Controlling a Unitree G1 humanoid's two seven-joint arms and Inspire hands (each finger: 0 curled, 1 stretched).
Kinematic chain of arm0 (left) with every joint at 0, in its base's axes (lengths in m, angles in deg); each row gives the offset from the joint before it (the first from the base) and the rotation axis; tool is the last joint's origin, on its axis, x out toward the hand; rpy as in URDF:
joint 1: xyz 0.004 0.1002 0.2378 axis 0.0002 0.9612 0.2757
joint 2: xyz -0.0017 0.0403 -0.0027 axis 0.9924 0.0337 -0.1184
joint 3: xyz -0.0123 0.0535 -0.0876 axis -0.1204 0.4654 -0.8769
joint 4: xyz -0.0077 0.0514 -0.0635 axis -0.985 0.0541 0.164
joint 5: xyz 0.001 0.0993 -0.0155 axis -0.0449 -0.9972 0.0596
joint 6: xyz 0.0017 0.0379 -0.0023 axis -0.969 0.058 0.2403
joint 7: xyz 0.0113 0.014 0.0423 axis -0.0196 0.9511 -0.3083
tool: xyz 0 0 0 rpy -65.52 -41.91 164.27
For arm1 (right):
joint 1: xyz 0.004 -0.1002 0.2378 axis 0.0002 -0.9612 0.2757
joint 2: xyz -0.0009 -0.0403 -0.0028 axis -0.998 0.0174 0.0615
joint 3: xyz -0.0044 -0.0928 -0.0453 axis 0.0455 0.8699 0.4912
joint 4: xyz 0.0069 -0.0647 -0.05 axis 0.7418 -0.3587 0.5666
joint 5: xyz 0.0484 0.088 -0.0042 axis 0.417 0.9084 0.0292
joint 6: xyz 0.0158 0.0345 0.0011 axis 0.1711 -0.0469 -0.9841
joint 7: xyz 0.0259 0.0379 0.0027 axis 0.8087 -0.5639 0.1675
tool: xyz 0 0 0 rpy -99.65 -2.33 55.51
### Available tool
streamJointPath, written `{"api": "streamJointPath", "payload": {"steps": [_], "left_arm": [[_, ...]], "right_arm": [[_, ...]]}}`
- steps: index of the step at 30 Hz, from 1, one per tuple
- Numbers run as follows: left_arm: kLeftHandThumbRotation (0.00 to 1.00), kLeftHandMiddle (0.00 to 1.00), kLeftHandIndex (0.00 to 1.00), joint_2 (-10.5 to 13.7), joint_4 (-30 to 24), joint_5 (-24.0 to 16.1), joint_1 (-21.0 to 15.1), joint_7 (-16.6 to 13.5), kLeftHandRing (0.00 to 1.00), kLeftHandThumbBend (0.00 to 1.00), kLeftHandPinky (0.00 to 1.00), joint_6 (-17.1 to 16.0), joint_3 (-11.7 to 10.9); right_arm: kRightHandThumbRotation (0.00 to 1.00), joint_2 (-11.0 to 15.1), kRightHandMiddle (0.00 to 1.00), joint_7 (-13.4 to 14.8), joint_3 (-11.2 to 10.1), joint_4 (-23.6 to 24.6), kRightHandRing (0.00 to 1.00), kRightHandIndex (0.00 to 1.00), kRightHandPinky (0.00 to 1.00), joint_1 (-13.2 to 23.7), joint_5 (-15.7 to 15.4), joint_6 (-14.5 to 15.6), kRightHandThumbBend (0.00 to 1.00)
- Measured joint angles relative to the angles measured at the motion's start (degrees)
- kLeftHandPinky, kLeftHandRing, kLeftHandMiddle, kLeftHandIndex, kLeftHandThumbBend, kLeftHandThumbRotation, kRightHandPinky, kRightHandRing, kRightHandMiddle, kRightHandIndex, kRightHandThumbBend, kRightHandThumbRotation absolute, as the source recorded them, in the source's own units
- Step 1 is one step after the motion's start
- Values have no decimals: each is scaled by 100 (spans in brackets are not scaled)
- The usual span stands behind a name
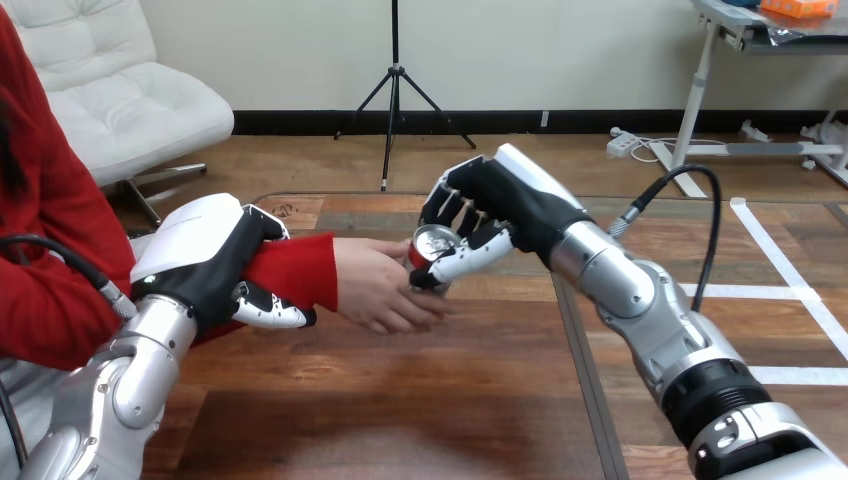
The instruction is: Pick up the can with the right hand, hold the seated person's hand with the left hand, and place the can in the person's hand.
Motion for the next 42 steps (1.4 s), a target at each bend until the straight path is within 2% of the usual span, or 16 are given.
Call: {"api": "streamJointPath", "payload": {"steps": [12, 42], "left_arm": [[0, 35, 36, 0, 0, 15, 0, 0, 29, 73, 24, 1, -2], [0, 35, 35, -54, -3, 61, -2, -10, 28, 73, 23, 0, -86]], "right_arm": [[0, -15, 43, -14, 0, 12, 39, 43, 34, -1, 0, 0, 76], [0, -5, 40, -23, -4, 275, 36, 43, 30, -22, 63, 3, 77]]}}
